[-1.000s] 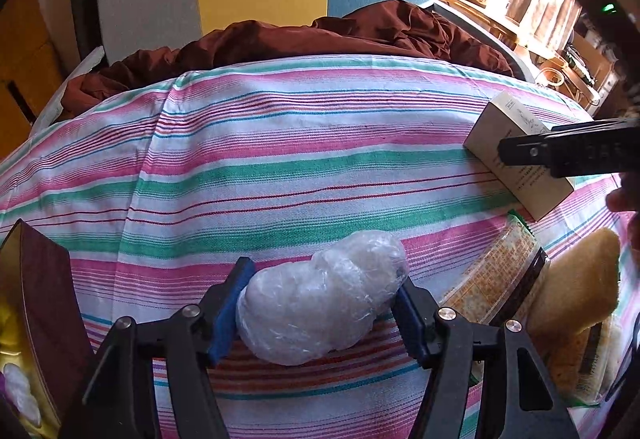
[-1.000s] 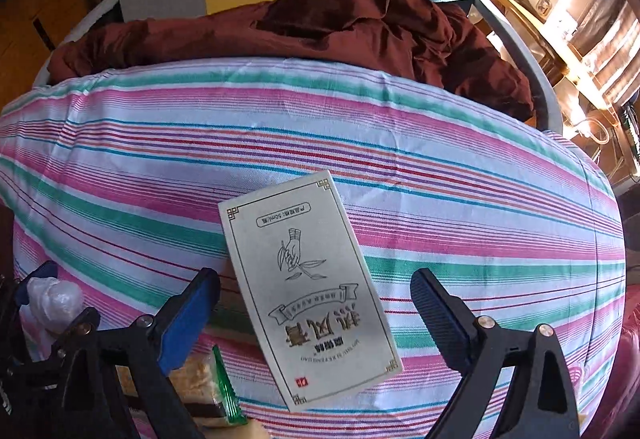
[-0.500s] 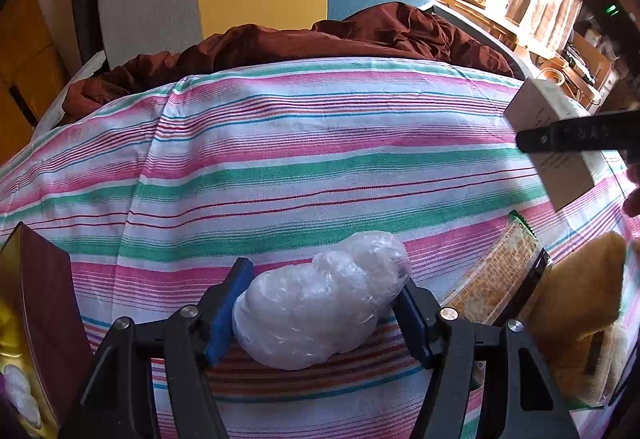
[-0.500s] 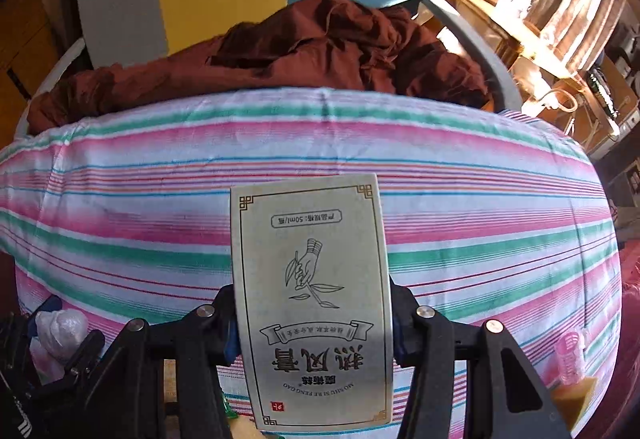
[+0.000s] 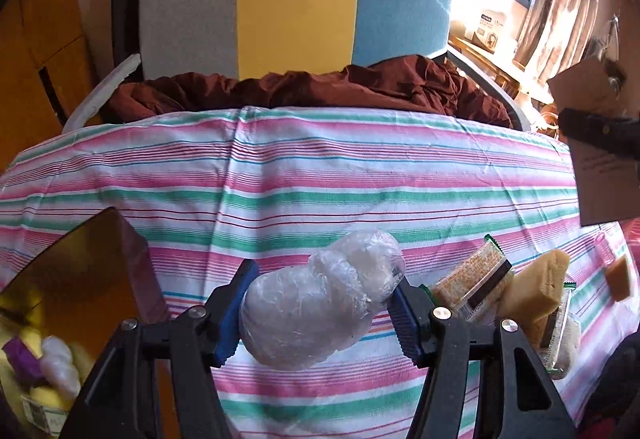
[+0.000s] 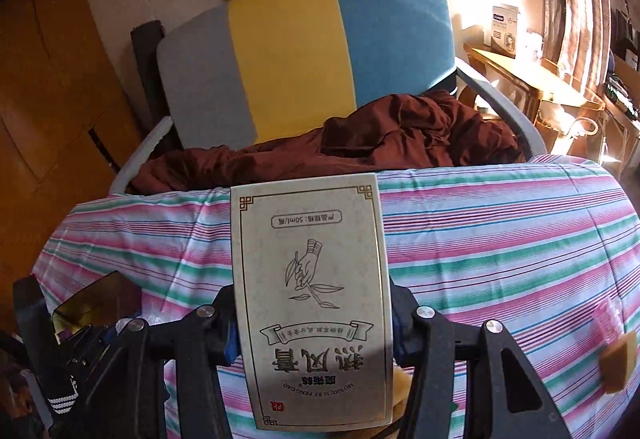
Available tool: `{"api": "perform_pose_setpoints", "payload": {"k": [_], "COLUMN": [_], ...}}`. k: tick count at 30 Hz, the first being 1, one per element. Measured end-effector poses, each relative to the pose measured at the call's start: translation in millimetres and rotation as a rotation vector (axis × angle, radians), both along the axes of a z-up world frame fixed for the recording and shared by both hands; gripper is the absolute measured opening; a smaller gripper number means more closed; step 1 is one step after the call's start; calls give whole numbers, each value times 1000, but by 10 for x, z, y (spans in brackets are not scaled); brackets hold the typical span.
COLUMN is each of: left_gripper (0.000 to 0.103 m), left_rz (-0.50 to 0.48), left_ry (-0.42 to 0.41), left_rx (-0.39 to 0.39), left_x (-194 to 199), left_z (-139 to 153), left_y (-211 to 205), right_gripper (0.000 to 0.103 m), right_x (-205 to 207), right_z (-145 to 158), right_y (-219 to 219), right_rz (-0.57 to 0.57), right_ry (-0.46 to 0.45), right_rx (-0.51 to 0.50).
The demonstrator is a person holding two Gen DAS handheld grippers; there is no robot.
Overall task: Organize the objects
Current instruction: 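Carry the plastic bag into the tray with the left gripper while the right holds the white box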
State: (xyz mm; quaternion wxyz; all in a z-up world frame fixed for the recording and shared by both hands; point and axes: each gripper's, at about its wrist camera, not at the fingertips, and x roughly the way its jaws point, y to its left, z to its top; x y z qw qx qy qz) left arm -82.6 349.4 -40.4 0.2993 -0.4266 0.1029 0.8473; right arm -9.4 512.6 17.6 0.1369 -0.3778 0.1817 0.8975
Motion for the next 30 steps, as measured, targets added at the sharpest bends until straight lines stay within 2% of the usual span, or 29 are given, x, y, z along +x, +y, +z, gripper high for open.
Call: {"api": "perform_pose_setpoints", "payload": {"k": [4,9,15,18,22,30], "left_gripper": [63,63,63,63,63,63], "left_rz": [75,205,381,460,504,537], "left_ry": [26,37,30,7,-43,-134], "left_rx": [23,48,49,42,64,102], "left_x": [-24,-88,-147,-163,-163,-283], "left_z": [163,268,190,87,-18,-212], "left_y": [-490,-1266,-2199,-2573,-2834,-2869], "right_gripper": [53,53,53,53,53,53], "right_x": [-70,-128,-158,-138,-130,-139], "right_z": [-188,-367,-574,-550,-535,-565], "right_y": [-387,-851,-1017,-1084,-1146,-1196], "right_rz": [115,259,317,342,359,381], "right_ry": [11,12,-35,-23,-20,-38], "right_rx": [-47,-46,-47,-38,-28,-17]}}
